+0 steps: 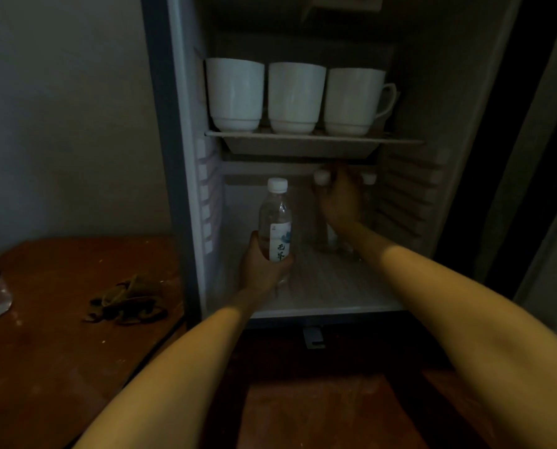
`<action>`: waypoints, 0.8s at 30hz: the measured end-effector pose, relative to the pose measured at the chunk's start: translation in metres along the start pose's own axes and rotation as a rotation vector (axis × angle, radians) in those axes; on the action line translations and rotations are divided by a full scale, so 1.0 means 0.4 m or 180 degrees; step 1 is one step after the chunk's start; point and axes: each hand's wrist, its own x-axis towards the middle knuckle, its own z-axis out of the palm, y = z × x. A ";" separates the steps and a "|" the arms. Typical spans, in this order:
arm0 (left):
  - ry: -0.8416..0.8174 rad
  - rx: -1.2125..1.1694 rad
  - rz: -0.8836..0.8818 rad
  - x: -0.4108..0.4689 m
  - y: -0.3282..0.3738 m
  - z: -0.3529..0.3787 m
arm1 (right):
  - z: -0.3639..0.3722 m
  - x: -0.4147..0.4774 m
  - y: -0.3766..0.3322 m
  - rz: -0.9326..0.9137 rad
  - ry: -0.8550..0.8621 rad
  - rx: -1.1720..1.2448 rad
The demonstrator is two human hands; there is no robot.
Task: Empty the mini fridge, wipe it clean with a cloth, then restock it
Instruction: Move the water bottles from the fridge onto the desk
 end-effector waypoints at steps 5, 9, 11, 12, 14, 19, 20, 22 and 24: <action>0.0001 -0.0008 0.0053 -0.003 0.002 -0.001 | 0.008 -0.021 -0.001 0.0051 -0.0246 0.0530; -0.0021 0.0031 0.0026 -0.001 -0.002 -0.004 | 0.000 -0.015 0.007 0.0123 -0.0398 0.0609; -0.0014 -0.0007 -0.0003 0.001 -0.004 -0.005 | -0.022 -0.013 -0.008 0.0261 -0.0518 0.0793; -0.0008 -0.0005 -0.0004 0.002 -0.005 -0.005 | -0.031 -0.016 -0.014 0.0304 -0.0631 0.0886; -0.0002 0.0006 0.0009 0.001 -0.004 -0.003 | -0.043 -0.036 -0.020 0.0311 -0.0739 0.1080; -0.0069 -0.0084 -0.0087 0.000 -0.007 -0.002 | -0.040 -0.118 -0.017 0.0860 -0.1006 0.1976; -0.0077 -0.0061 -0.0117 0.001 -0.007 -0.002 | -0.031 -0.136 -0.008 0.0952 -0.1113 0.2071; -0.0072 -0.0027 -0.0156 0.002 -0.009 -0.001 | -0.009 -0.176 0.021 0.1025 -0.1343 0.2094; -0.0054 0.0019 -0.0181 0.005 -0.013 0.001 | 0.009 -0.212 0.049 0.1106 -0.1527 0.2000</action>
